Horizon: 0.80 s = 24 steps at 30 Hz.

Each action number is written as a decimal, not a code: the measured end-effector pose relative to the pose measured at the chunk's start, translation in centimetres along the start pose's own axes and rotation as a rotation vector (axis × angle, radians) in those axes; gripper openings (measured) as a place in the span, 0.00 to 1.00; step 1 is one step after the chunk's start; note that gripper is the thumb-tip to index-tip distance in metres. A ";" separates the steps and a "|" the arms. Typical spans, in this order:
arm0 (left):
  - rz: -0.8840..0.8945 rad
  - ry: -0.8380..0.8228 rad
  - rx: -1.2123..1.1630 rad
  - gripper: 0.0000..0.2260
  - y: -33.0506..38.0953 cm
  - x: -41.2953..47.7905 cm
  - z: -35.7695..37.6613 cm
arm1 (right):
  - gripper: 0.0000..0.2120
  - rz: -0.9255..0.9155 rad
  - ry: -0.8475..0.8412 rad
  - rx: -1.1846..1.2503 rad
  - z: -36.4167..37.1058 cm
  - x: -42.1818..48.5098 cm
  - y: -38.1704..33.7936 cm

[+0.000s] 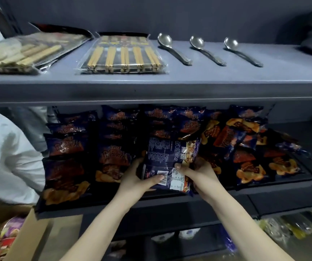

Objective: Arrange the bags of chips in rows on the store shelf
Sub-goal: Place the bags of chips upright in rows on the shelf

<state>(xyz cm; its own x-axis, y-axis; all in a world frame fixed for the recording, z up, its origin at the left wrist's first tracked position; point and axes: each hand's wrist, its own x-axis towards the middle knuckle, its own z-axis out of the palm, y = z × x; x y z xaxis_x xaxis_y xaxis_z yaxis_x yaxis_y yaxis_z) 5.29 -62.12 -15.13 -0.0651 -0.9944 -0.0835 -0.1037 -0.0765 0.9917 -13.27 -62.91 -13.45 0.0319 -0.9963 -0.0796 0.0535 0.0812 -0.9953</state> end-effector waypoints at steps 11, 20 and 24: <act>-0.044 -0.161 -0.569 0.26 3.5 -1.6 2.8 | 0.20 -1.035 0.145 -0.908 1.5 -0.7 2.1; -0.228 -0.199 -0.537 0.19 1.6 0.7 -0.6 | 0.23 -0.934 -0.039 -1.000 1.0 -1.7 4.7; -0.332 -0.180 -0.608 0.09 0.7 1.1 -1.0 | 0.23 -0.681 0.101 -0.527 0.2 -1.0 2.9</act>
<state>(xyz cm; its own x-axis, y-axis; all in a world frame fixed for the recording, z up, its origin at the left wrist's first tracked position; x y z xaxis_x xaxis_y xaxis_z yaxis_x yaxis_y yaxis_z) 6.11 -63.39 -14.39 -0.2945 -0.8880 -0.3532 0.4214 -0.4524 0.7860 -12.94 -61.64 -16.29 0.0711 -0.8231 0.5635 -0.4417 -0.5325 -0.7221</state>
